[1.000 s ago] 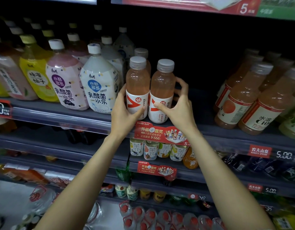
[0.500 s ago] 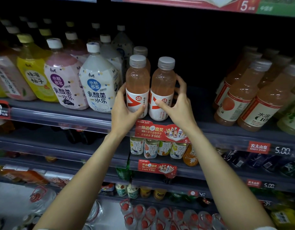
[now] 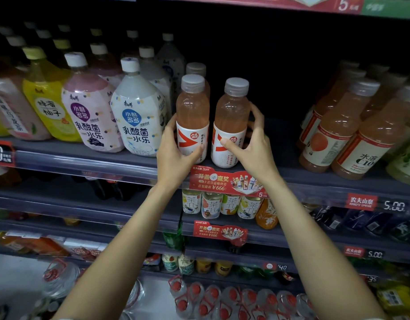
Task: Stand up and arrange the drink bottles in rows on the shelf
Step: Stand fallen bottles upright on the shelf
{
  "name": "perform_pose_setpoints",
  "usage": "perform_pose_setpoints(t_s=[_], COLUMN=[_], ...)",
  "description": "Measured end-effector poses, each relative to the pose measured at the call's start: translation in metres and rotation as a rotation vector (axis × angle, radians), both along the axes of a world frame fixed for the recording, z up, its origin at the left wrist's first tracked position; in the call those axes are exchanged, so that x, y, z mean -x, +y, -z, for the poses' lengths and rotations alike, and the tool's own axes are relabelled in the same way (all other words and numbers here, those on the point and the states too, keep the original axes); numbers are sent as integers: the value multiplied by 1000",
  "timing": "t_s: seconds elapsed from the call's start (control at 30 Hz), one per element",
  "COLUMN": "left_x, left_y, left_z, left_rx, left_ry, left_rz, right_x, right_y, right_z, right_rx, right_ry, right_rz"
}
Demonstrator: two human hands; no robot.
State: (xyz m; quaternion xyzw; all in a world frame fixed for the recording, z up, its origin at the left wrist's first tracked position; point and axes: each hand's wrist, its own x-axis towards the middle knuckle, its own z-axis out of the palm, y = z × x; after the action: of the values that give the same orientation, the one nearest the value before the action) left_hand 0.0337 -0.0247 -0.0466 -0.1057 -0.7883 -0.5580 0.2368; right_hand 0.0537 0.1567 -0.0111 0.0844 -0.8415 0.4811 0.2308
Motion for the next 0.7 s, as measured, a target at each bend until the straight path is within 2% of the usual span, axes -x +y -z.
perform_pose_setpoints(t_s=[0.33, 0.43, 0.5, 0.63, 0.7], left_x=[-10, -37, -54, -58, -56], left_y=[0, 5, 12, 37, 61], left_z=[-1, -7, -9, -15, -23], left_rx=[-59, -126, -132, 47, 104], left_ry=[-9, 93, 251, 617, 677], left_rz=[-13, -94, -107, 89, 212], right_x=[-7, -16, -28, -57, -69], right_y=[-1, 2, 9, 34, 58], right_z=[-2, -4, -5, -6, -5], right_rx=[26, -15, -79, -312, -380], right_ry=[-44, -120, -121, 245, 402], right_rz=[5, 3, 76, 277, 379])
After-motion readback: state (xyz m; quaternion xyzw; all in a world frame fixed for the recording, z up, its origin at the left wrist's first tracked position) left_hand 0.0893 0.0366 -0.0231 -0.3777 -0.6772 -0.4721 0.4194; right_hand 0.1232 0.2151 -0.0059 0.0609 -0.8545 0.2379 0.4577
